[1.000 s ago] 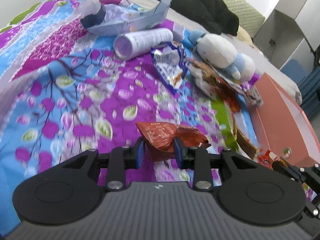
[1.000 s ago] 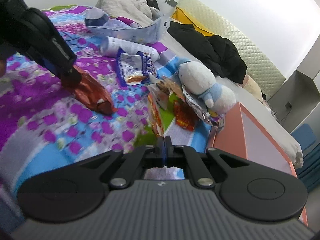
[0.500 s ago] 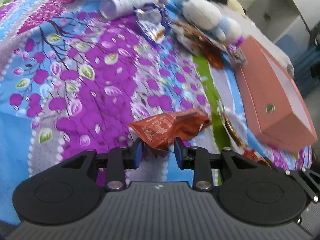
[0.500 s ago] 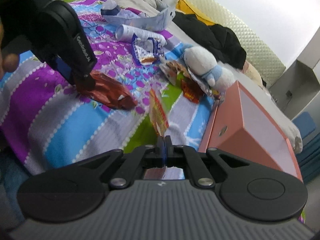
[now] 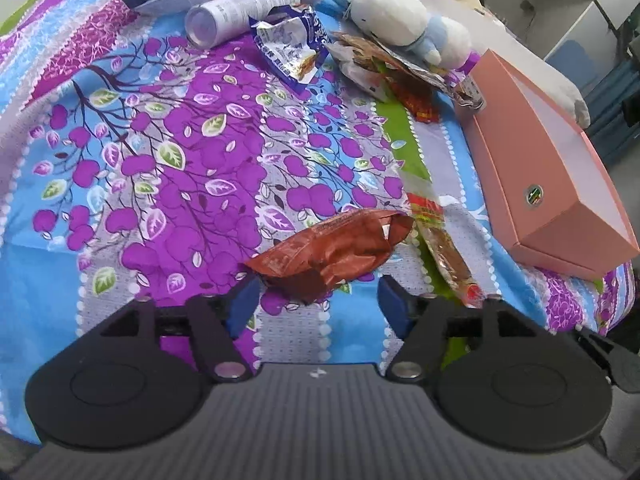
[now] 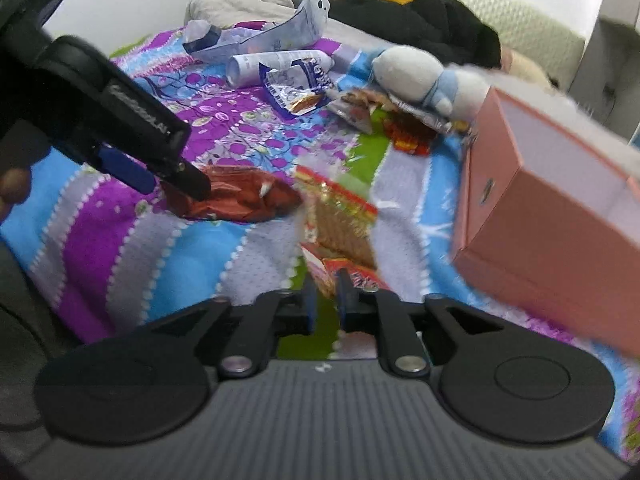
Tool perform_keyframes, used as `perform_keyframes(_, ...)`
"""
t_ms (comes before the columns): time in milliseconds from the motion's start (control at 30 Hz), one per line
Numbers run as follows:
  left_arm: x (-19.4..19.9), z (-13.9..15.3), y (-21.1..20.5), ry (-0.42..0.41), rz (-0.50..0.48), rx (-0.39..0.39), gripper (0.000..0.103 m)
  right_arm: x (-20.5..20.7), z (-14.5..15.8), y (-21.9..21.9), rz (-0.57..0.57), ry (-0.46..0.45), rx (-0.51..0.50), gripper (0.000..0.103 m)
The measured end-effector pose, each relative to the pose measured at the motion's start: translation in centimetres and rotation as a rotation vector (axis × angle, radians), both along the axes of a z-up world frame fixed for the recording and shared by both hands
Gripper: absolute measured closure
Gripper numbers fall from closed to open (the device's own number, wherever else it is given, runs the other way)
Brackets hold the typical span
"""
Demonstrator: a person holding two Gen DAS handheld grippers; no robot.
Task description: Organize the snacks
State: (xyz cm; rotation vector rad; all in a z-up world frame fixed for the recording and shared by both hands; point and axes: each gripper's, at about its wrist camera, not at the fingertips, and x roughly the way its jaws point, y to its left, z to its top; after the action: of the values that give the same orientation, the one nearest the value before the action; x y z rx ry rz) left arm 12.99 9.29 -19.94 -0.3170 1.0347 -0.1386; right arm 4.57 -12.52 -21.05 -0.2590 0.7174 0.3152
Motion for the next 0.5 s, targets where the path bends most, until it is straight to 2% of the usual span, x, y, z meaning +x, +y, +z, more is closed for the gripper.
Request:
perform_keyframes(33, 0.0, 0.1, 0.1, 0.000, -0.006, 0.003, 0.026, 0.1, 0.0, -0.2, -0.008, 0.010, 0.024, 0.047)
perform_keyframes(67, 0.1, 0.2, 0.2, 0.001, -0.012, 0.011, 0.023, 0.2, 0.0, -0.5, -0.015, 0.020, 0.054, 0.042)
perform_keyframes(133, 0.2, 0.4, 0.2, 0.003, -0.027, 0.028, 0.021, 0.4, 0.0, -1.0, -0.025, 0.042, 0.108, 0.025)
perform_keyframes(167, 0.3, 0.5, 0.2, 0.002, -0.037, 0.035, 0.020, 0.6, 0.0, -1.3, -0.034, 0.053, 0.133, 0.022)
perform_keyframes(400, 0.5, 1.7, -0.1, -0.034, -0.122, 0.104, 0.011, 1.4, -0.1, -1.7, -0.073, 0.071, 0.221, 0.020)
perform_keyframes(500, 0.5, 2.4, -0.2, -0.085, -0.161, 0.150, 0.010, 2.0, -0.2, -1.8, -0.098, 0.057, 0.248, 0.020)
